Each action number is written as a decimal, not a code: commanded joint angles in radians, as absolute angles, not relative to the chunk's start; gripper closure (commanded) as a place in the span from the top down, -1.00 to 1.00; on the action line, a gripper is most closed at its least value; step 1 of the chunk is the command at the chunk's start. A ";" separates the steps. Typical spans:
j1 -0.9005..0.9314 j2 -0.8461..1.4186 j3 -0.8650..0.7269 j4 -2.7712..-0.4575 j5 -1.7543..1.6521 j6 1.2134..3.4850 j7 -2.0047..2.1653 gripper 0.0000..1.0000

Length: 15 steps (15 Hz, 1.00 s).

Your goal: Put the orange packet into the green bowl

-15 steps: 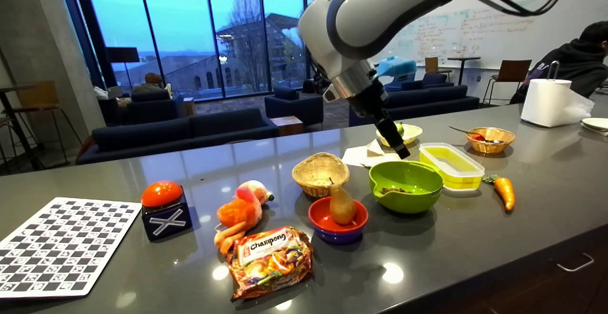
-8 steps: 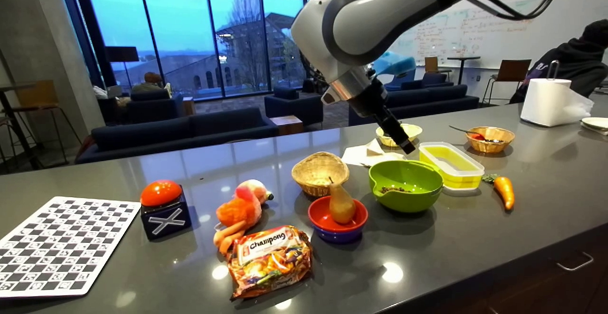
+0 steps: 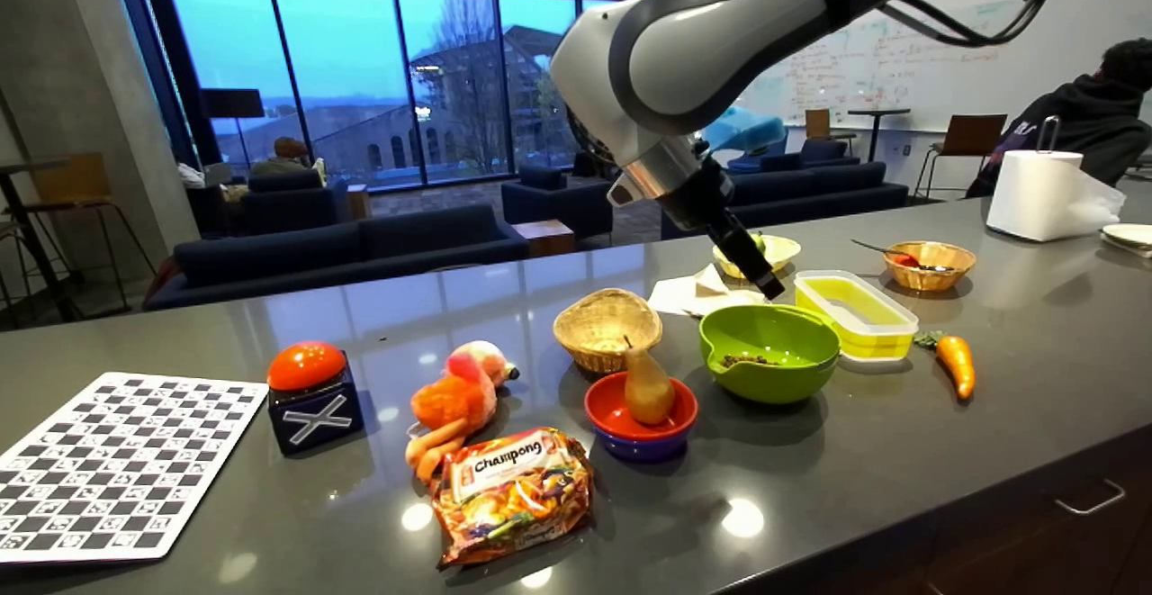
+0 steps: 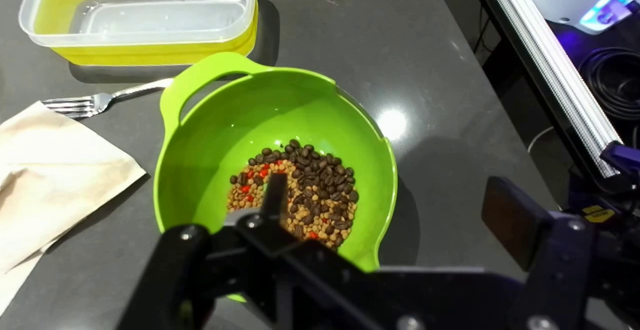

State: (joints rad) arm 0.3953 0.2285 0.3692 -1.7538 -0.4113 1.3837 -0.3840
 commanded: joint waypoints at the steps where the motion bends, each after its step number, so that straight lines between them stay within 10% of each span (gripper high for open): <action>1: 0.392 0.240 0.380 -1.771 -0.430 1.533 -0.425 1.00; 15: 0.430 0.262 0.432 -1.771 -0.424 1.966 -0.594 1.00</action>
